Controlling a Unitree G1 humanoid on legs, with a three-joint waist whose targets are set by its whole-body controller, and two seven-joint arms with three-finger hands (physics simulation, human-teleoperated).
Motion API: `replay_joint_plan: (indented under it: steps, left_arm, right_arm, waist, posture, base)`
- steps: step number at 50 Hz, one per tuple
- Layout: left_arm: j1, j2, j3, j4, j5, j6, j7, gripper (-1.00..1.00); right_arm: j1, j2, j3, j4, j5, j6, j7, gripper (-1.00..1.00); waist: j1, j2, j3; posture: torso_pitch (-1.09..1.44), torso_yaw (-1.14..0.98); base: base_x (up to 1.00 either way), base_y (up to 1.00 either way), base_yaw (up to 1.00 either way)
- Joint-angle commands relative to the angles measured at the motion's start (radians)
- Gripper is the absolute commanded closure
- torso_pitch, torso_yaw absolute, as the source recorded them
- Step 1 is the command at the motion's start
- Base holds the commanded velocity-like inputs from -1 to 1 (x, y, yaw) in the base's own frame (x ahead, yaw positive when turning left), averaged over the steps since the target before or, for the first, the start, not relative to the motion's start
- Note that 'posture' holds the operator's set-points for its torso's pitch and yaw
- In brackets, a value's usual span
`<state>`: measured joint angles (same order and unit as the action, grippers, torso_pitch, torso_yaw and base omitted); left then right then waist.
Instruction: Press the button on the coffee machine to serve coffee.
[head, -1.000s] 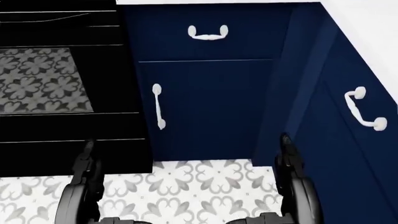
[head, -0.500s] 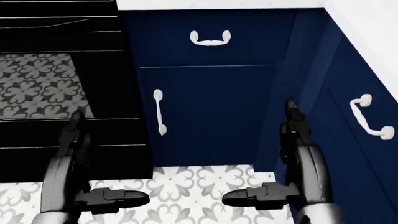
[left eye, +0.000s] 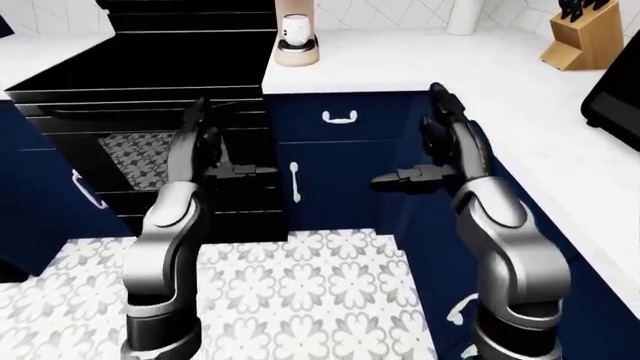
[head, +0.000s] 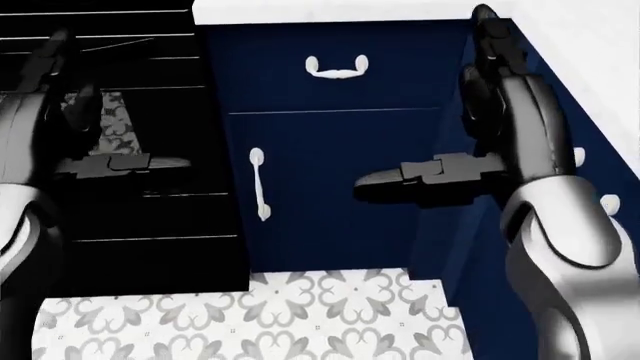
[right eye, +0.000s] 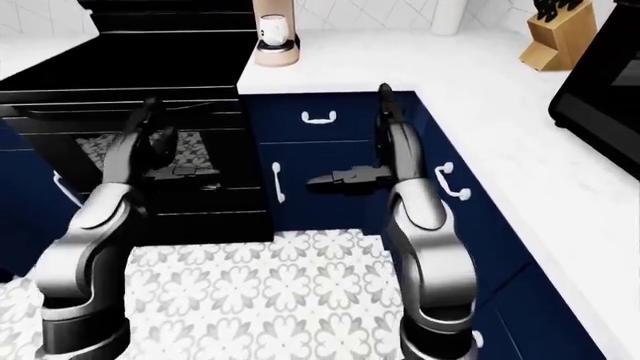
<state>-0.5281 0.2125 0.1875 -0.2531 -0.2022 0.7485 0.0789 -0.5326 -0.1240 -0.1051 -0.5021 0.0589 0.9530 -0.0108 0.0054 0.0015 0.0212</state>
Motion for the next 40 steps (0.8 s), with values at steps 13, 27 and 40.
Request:
replay_joint_plan:
  steps: [13, 27, 40]
  left_arm:
    - [-0.276, 0.161, 0.067, 0.072, -0.114, 0.128, 0.000, -1.00]
    - [-0.464, 0.280, 0.073, 0.235, -0.170, 0.140, 0.013, -1.00]
    - [-0.471, 0.287, 0.071, 0.228, -0.187, 0.154, 0.024, -1.00]
  right_arm:
    - [-0.318, -0.115, -0.050, 0.032, 0.075, 0.191, -0.031, -1.00]
    - [-0.597, -0.239, -0.085, 0.223, 0.140, 0.227, -0.038, -1.00]
    - [-0.593, -0.245, -0.082, 0.227, 0.164, 0.217, -0.057, -1.00]
  waist:
    - [0.000, 0.005, -0.008]
    - [0.000, 0.009, 0.001]
    - [-0.006, 0.007, 0.008]
  posture:
    - [0.00, 0.00]
    - [0.00, 0.00]
    - [0.00, 0.00]
  base:
    - [0.00, 0.00, 0.00]
    - [0.00, 0.00, 0.00]
    - [0.11, 0.00, 0.00]
